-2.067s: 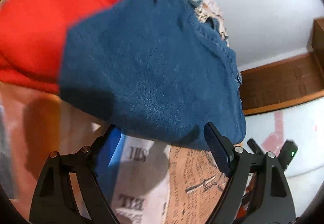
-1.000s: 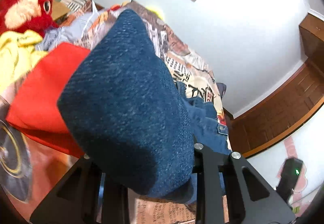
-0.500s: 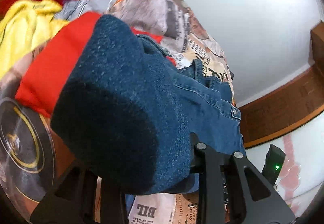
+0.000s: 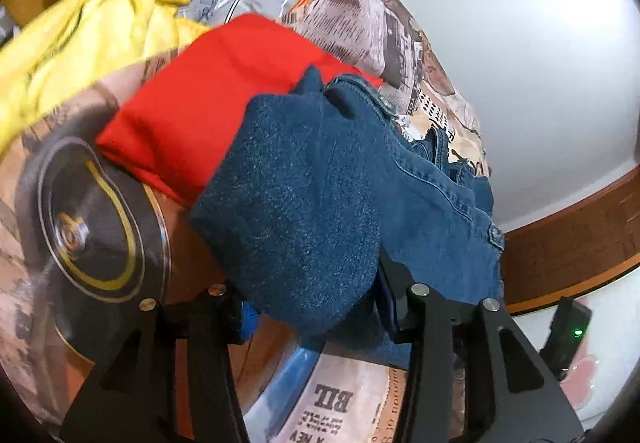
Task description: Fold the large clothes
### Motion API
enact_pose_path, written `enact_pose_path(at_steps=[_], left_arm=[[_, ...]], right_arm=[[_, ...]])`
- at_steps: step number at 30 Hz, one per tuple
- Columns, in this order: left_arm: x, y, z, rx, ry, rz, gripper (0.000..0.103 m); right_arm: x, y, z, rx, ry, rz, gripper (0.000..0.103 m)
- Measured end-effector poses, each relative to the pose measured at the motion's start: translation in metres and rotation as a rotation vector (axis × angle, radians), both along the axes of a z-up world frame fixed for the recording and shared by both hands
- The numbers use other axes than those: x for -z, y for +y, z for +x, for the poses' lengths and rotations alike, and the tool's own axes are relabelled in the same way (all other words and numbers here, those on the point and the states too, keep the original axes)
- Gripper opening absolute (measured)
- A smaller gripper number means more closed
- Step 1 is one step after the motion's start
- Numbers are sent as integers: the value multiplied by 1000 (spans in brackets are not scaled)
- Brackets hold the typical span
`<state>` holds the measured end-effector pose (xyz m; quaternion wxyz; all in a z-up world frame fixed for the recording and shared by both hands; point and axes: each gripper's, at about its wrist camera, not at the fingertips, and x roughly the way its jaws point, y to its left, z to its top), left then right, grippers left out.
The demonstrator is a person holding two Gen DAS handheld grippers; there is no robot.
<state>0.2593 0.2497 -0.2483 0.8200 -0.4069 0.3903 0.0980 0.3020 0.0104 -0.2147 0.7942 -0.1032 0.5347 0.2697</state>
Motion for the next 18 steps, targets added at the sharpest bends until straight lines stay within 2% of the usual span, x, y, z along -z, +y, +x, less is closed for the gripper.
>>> enact_pose_path(at_steps=[1, 5, 7, 9, 13, 16, 18], left_arm=[[-5, -3, 3, 6, 3, 33, 38], [-46, -25, 17, 68, -31, 229, 29], [-75, -44, 31, 109, -81, 297, 25], [-101, -64, 48, 167, -128, 330, 24], [-148, -125, 87, 300, -211, 419, 23], [-171, -178, 109, 405, -278, 472, 23], [-175, -214, 119, 477, -315, 482, 23]], right_arm=[[-2, -2, 0, 0, -6, 4, 91], [-8, -15, 7, 47, -74, -18, 90], [0, -20, 13, 67, -48, -19, 91], [9, -22, 17, 85, -10, 4, 92], [-2, -32, 15, 77, 2, 72, 91], [-16, -63, 17, 132, 23, 144, 90], [-26, -96, 17, 206, 5, 163, 90]])
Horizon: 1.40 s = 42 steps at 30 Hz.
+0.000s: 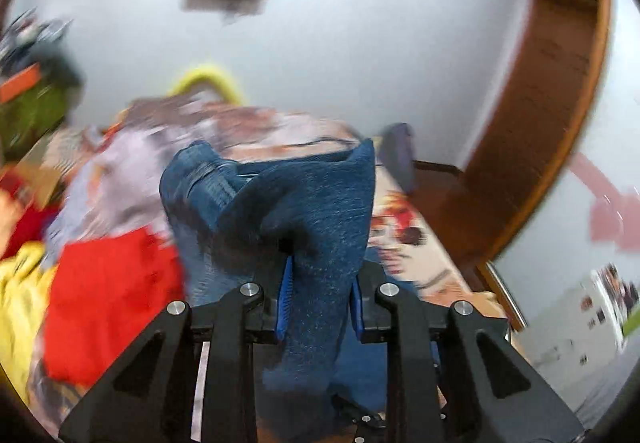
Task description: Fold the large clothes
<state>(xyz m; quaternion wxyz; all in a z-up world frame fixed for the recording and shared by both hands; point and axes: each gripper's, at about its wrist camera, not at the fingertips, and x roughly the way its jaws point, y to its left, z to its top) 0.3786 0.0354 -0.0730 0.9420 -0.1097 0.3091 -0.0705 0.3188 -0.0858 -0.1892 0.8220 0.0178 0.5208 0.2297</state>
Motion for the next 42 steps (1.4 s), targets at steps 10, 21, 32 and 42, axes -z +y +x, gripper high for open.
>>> enact_pose_path(at_steps=[10, 21, 32, 42], left_arm=[[133, -125, 33, 338, 336, 33, 22], [131, -115, 0, 458, 354, -18, 30], [85, -53, -47, 216, 262, 177, 96], [154, 40, -45, 1, 420, 30, 103]], right_arm=[[-6, -156, -16, 316, 46, -40, 91], [-23, -170, -30, 324, 30, -3, 91], [-46, -116, -19, 211, -26, 47, 91], [14, -83, 13, 187, 139, 126, 73]])
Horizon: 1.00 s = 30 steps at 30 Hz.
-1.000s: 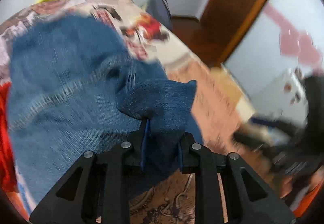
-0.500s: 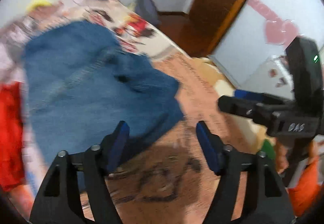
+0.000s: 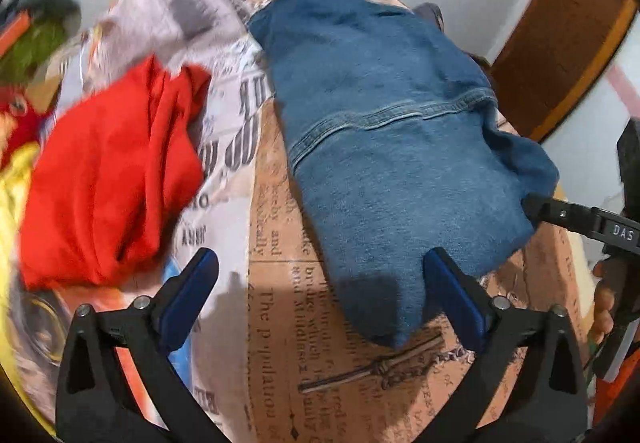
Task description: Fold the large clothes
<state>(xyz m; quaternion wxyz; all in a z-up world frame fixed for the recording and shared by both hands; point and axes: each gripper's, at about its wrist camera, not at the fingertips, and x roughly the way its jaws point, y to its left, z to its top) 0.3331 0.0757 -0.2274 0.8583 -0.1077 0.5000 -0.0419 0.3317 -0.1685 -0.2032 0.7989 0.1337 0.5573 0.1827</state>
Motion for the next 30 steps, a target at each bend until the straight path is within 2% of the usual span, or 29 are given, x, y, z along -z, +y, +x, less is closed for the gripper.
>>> enact_pose_path(at_steps=[1, 2, 3, 5, 8, 11, 13, 15, 17, 18, 21, 23, 25, 30], left_arm=[[4, 5, -2, -14, 4, -30, 103], [6, 7, -3, -24, 7, -51, 103], [7, 6, -2, -25, 5, -54, 103], [3, 2, -1, -20, -1, -22, 103], [-5, -7, -4, 1, -13, 62, 103], [-18, -15, -6, 27, -34, 141, 103], [-23, -18, -8, 43, -47, 166, 103], [-20, -20, -8, 59, -39, 169, 103], [-15, -22, -7, 69, -27, 152, 103], [-11, -22, -7, 72, -20, 132, 103], [-2, -18, -8, 57, 0, 71, 103], [-1, -17, -9, 52, -1, 64, 103], [-1, -16, -11, 56, -2, 72, 103], [-3, -16, -16, 61, -5, 91, 103]], right_arm=[[-1, -2, 0, 19, -14, 11, 67], [-3, -4, -1, 38, -41, 8, 56], [-8, -7, -1, 56, -76, -4, 50], [-15, -11, -1, 59, -85, 36, 37], [-36, -9, -8, 31, -130, 53, 29], [-62, 5, -25, -28, -238, -6, 28], [-71, 8, -39, -51, -288, -45, 28], [-63, 2, -43, -40, -276, -58, 28], [-40, -8, -41, -15, -208, -58, 27], [-23, -15, -39, 2, -164, -56, 27], [-1, -24, -35, 20, -117, -14, 28], [-3, -24, -36, 20, -124, -5, 31], [-11, -19, -40, 0, -160, -44, 33], [-33, -3, -50, -51, -236, -225, 48]])
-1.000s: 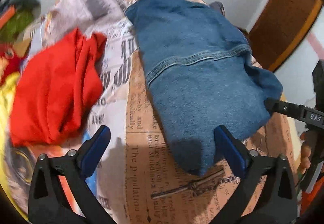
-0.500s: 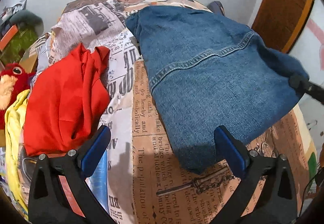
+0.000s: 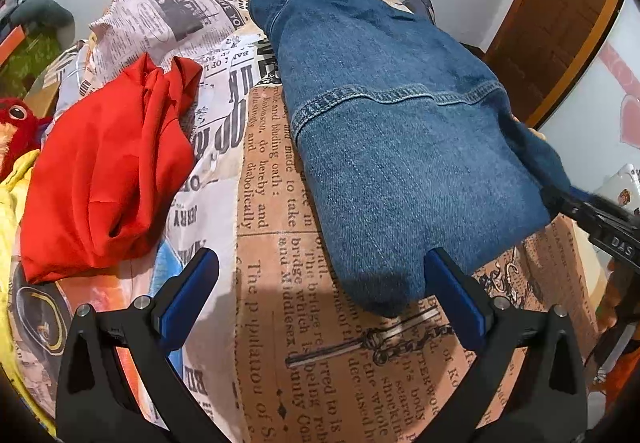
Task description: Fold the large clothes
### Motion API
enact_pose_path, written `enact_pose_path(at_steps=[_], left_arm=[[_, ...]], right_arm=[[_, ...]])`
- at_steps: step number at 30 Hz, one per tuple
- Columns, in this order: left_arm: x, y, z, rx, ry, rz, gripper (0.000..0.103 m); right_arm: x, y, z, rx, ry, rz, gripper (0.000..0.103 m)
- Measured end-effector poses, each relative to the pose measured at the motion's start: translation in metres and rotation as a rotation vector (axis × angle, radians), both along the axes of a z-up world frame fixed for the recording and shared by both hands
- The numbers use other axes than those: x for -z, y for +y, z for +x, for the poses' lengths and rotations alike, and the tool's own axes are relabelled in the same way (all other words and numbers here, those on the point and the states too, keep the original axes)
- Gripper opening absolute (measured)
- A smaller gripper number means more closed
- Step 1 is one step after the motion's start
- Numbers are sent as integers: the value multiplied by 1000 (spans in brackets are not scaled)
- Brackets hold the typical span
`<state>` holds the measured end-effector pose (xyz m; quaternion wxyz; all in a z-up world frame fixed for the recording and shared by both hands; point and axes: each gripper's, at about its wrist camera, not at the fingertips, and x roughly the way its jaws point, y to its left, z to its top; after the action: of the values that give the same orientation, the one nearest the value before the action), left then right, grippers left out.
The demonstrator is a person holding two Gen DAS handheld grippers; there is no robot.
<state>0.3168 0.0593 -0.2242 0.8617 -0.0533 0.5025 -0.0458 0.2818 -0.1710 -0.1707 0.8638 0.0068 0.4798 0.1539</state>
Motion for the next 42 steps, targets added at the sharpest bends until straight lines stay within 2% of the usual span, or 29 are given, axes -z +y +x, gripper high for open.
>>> enact_pose_path(at_steps=[3, 5, 8, 11, 14, 18, 21, 24, 27, 28, 30, 33, 37, 40, 42], left_arm=[[-1, 0, 0, 8, -4, 5, 103], [1, 0, 2, 14, -8, 4, 103], [4, 1, 2, 13, -12, -8, 103], [6, 4, 1, 17, -13, -23, 103], [5, 4, 2, 36, -7, -21, 103], [-4, 6, 7, 65, -18, 8, 103], [-13, 14, 18, 42, -34, 5, 103], [-8, 25, 39, 15, -1, -53, 103], [5, 35, 61, 12, 59, -207, 103], [10, 38, 66, 7, 80, -250, 103], [23, 44, 79, -12, 130, -355, 103], [41, 47, 93, -17, 178, -471, 103], [48, 50, 107, -47, 180, -519, 103], [50, 49, 118, -59, 187, -529, 103], [50, 46, 122, -60, 186, -526, 103]], right_arm=[[-13, 11, -2, -65, -56, -83, 58], [-20, 20, 1, -100, -86, -117, 69], [-17, 32, 14, -111, -94, -154, 70], [-1, 41, 34, -104, -5, -170, 70], [11, 26, 49, -46, 57, -105, 70], [14, -8, 64, 18, 160, 55, 71], [16, -11, 66, -3, 212, 118, 73], [22, 0, 68, -55, 235, 118, 73], [32, 5, 78, -36, 251, 153, 78], [35, 4, 83, -21, 261, 169, 84], [42, 0, 92, -5, 293, 209, 88], [53, -7, 102, -20, 357, 273, 94], [61, -11, 112, -64, 422, 332, 97], [59, -12, 118, -97, 401, 340, 97], [62, -17, 125, -60, 394, 336, 97]])
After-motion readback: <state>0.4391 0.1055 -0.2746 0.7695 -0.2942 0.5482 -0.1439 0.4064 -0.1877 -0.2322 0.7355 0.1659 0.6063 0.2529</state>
